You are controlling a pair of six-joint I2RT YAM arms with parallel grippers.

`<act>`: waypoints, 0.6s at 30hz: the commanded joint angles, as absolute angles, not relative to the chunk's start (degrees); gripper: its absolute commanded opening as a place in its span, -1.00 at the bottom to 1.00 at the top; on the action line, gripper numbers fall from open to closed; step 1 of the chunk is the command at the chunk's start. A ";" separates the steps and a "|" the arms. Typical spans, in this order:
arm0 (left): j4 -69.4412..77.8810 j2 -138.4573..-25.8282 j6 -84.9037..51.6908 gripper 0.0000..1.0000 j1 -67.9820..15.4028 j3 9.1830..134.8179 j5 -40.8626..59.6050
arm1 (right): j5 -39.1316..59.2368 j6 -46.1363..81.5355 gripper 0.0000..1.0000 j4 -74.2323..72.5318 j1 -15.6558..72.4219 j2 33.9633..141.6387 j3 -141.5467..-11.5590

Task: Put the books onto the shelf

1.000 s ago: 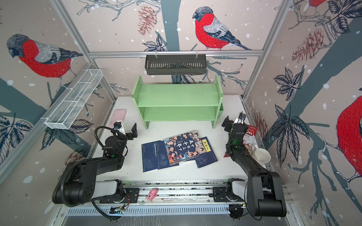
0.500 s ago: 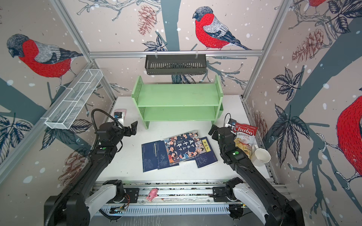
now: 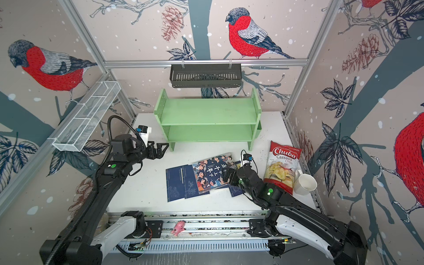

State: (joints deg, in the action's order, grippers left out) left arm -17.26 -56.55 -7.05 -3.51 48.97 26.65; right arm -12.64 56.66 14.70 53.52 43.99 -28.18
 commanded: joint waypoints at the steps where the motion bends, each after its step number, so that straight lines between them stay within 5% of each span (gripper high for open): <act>1: -18.27 -57.22 -12.83 0.95 -4.26 49.36 33.62 | -10.47 64.73 0.99 13.19 57.83 43.42 -25.85; 18: -10.18 -62.74 -14.39 0.86 -7.48 44.68 39.91 | -11.69 81.58 0.85 -2.28 61.24 41.04 -12.99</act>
State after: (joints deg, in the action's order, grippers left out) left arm -13.72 -62.08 -14.72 -6.76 44.69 38.85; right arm -10.04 77.08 3.16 61.32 41.17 -14.48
